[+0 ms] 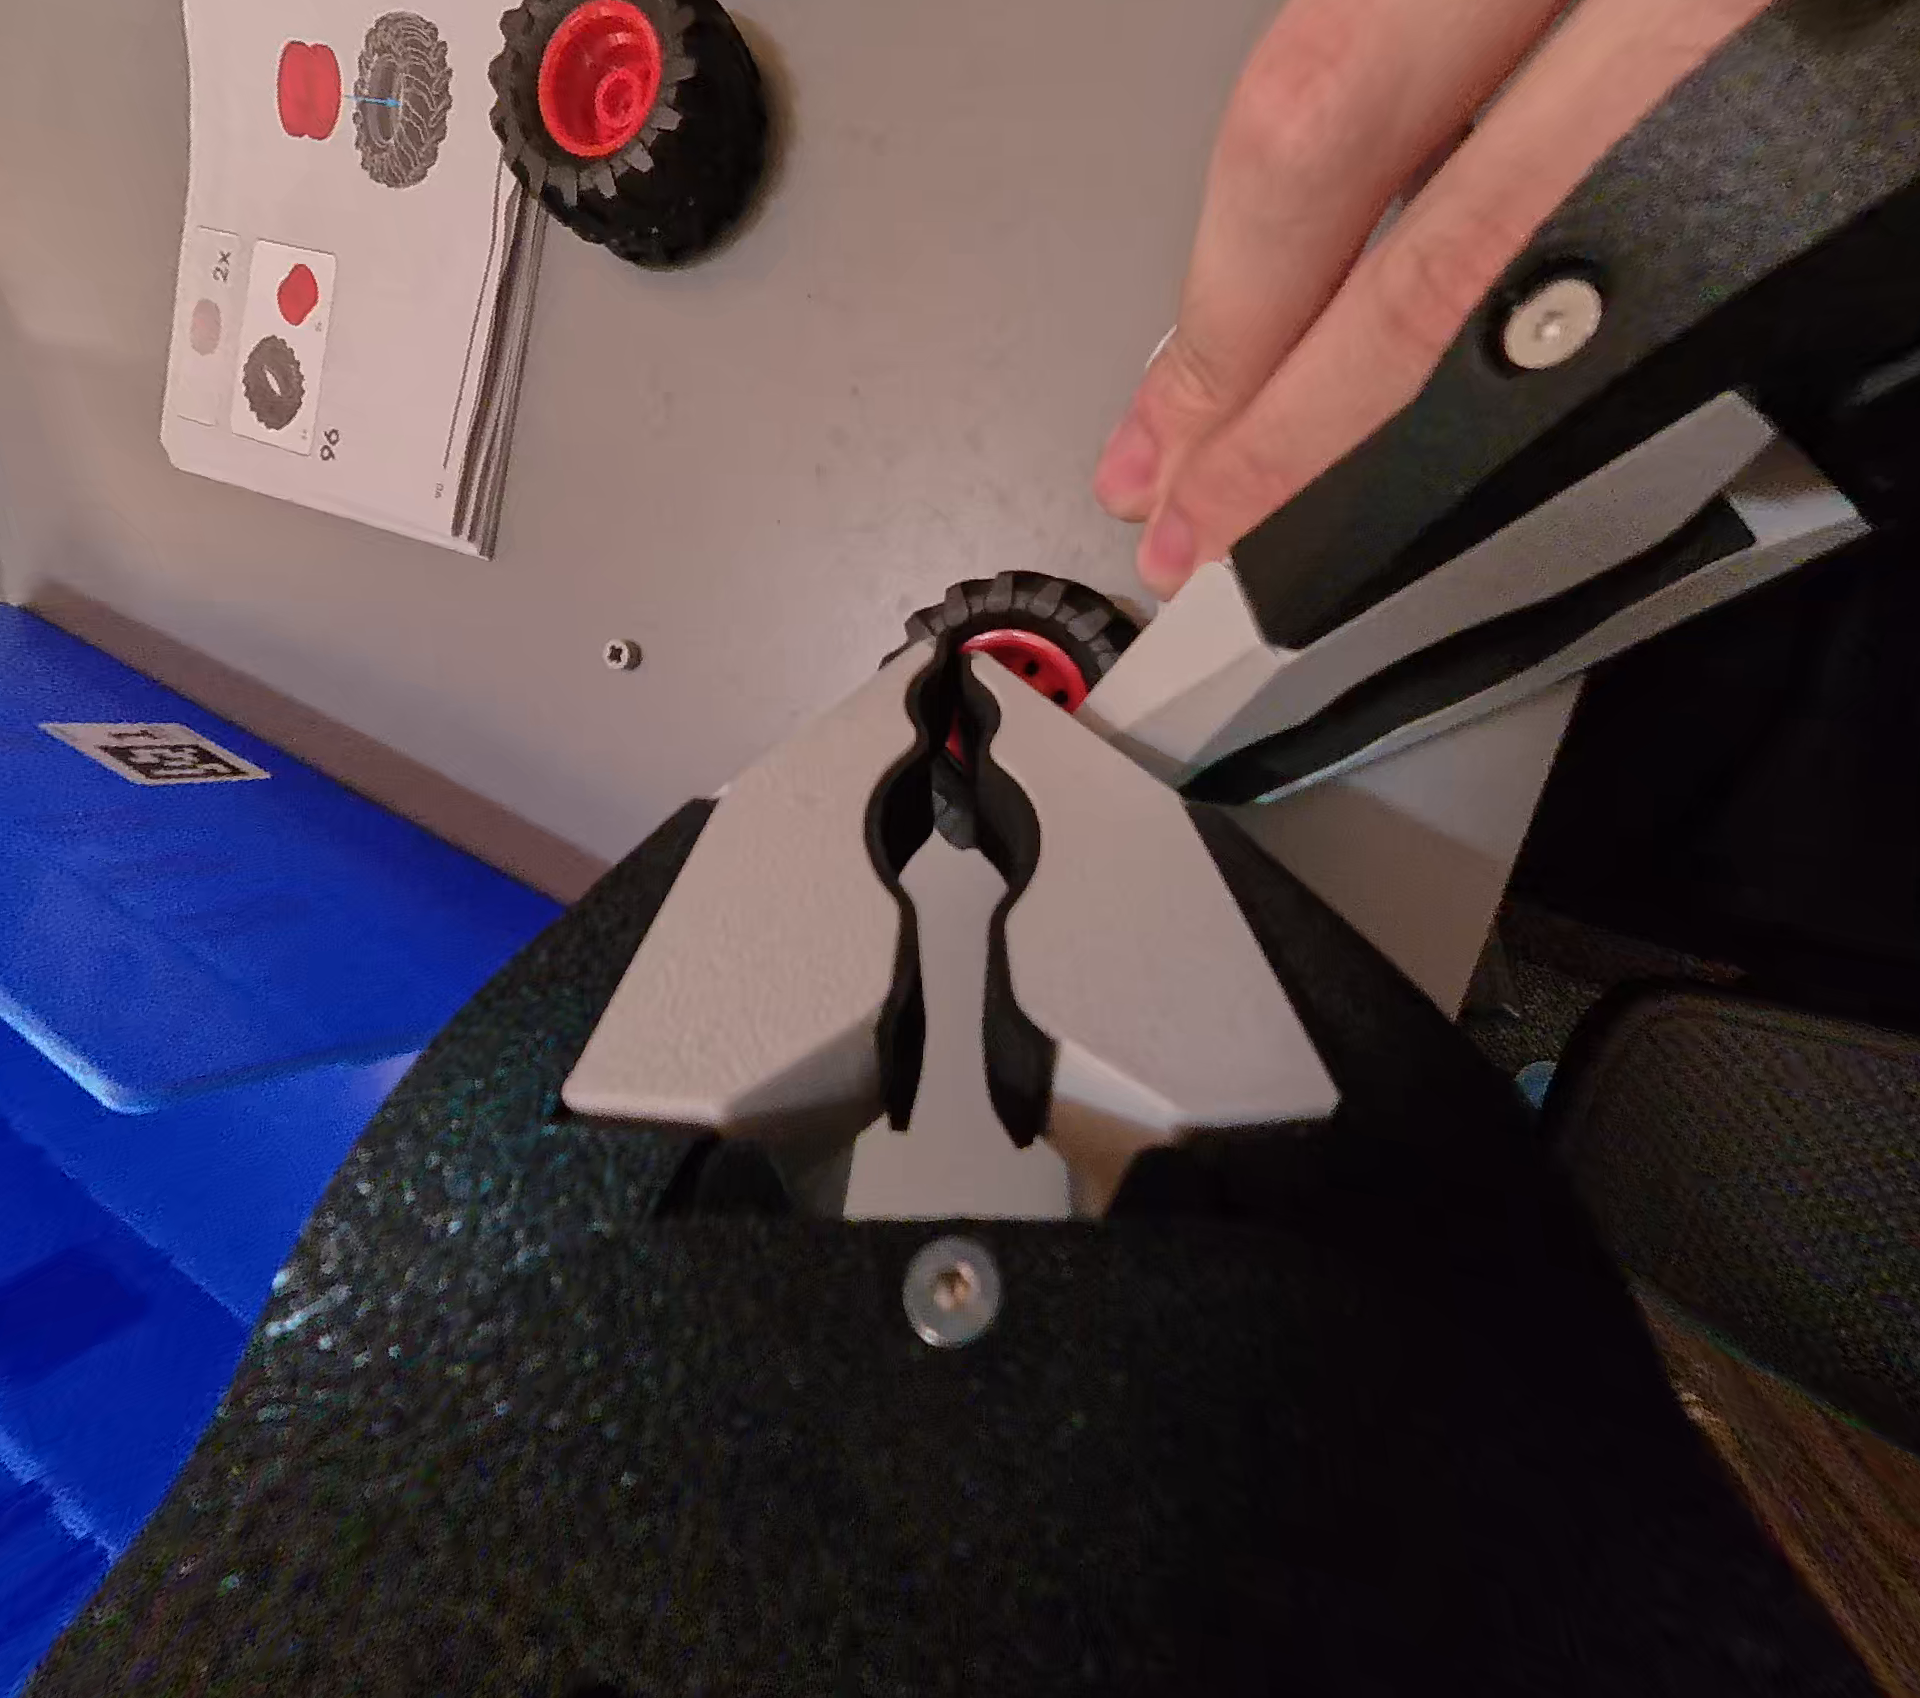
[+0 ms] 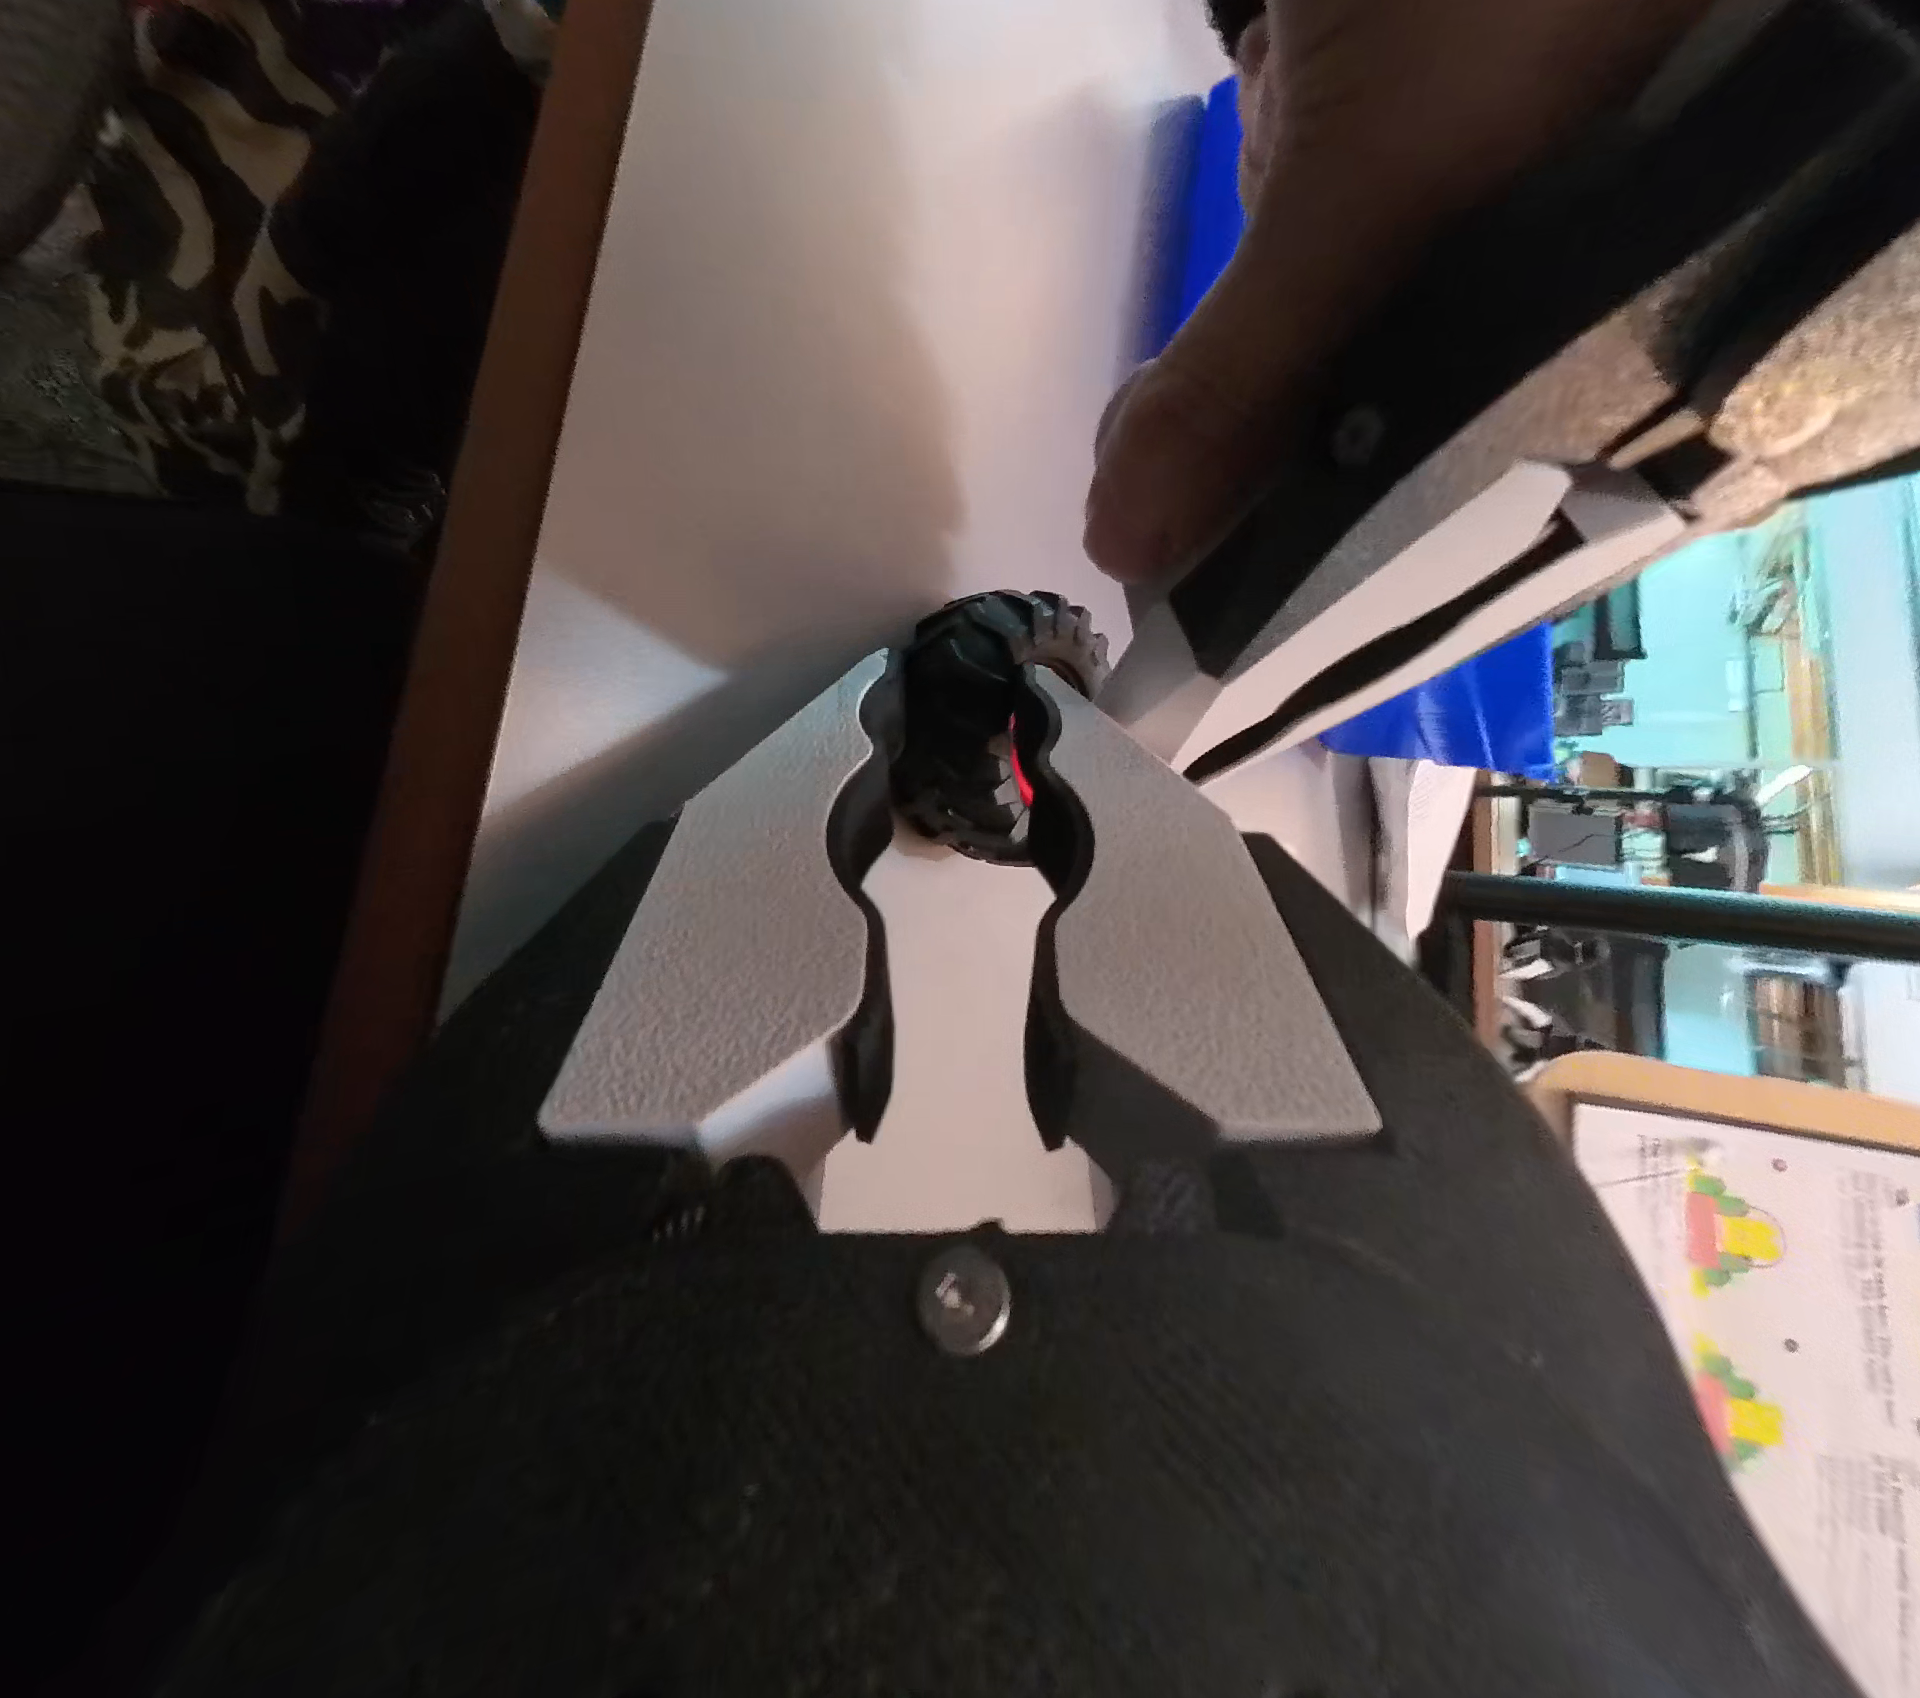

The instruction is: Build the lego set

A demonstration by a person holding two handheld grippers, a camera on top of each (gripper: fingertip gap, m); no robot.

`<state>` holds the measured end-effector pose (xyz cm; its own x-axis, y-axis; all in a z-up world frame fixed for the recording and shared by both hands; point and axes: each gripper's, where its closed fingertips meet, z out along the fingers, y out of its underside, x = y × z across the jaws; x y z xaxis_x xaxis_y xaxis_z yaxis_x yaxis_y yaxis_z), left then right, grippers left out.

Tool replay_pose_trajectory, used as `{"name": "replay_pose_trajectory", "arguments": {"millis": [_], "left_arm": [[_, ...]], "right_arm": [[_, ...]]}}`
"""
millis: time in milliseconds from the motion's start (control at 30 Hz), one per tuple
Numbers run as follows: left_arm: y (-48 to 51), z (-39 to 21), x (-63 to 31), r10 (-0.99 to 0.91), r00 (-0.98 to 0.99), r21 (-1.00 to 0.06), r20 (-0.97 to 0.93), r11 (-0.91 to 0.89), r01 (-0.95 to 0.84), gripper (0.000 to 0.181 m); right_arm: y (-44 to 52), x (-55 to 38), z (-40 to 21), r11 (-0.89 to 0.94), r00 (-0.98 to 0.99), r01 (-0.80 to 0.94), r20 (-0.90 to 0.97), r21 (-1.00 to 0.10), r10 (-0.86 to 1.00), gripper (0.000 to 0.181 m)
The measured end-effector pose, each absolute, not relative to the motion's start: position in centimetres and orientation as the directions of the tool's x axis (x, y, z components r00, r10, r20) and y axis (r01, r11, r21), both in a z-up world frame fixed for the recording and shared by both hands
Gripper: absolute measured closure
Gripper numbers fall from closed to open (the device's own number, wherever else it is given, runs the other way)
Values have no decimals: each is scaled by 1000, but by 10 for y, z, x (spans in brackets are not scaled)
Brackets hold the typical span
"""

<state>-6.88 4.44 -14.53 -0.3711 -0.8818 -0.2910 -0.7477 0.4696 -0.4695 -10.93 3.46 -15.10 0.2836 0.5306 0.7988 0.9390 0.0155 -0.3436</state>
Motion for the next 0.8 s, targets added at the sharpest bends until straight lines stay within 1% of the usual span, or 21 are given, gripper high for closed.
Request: {"name": "replay_pose_trajectory", "arguments": {"millis": [67, 133, 200, 300, 333, 367, 433, 467, 533, 600, 667, 700, 767, 800], "left_arm": [[45, -144, -69, -911, -323, -510, -255, 411, -756, 181], [46, -143, -70, -931, -272, -557, -245, 365, -746, 181], [52, -142, -75, -943, -203, -585, -265, 324, -743, 181], [60, -127, -86, -946, -88, -656, -312, 281, -701, 177], [60, -123, -91, -954, -55, -683, -296, 251, -686, 177], [56, -118, -94, -962, -35, -712, -272, 226, -664, 177], [43, -111, -95, -970, -43, -766, -241, 217, -606, 178], [37, -110, -94, -969, -57, -779, -241, 229, -584, 176], [30, -115, -93, -960, -84, -765, -266, 263, -588, 169], [27, -122, -93, -954, -104, -739, -283, 286, -610, 168], [20, -125, -90, -954, -122, -744, -273, 290, -601, 168], [18, -125, -88, -954, -122, -749, -275, 292, -595, 167], [13, -124, -83, -946, -133, -751, -296, 317, -579, 167], [11, -126, -81, -941, -144, -743, -306, 331, -582, 167]], "right_arm": [[35, -109, -151, -20, 366, 905, 753, -425, 547, 161], [34, -109, -152, -6, 368, 894, 729, -447, 578, 159], [33, -100, -147, -22, 395, 881, 711, -472, 581, 150], [27, -92, -134, -25, 472, 797, 596, -604, 649, 158], [30, -86, -125, -39, 519, 755, 560, -655, 645, 161], [34, -80, -117, -53, 559, 712, 519, -700, 647, 168], [42, -73, -107, -88, 596, 652, 438, -753, 672, 163], [45, -72, -110, -120, 588, 649, 396, -751, 706, 160], [50, -67, -117, -184, 564, 671, 334, -718, 755, 152], [52, -67, -117, -215, 549, 667, 275, -714, 790, 154], [58, -68, -113, -193, 535, 670, 287, -717, 794, 160], [55, -72, -115, -176, 496, 684, 274, -708, 824, 157], [53, -73, -126, -189, 443, 735, 251, -652, 861, 153], [56, -70, -130, -198, 435, 759, 256, -620, 863, 156]]}}
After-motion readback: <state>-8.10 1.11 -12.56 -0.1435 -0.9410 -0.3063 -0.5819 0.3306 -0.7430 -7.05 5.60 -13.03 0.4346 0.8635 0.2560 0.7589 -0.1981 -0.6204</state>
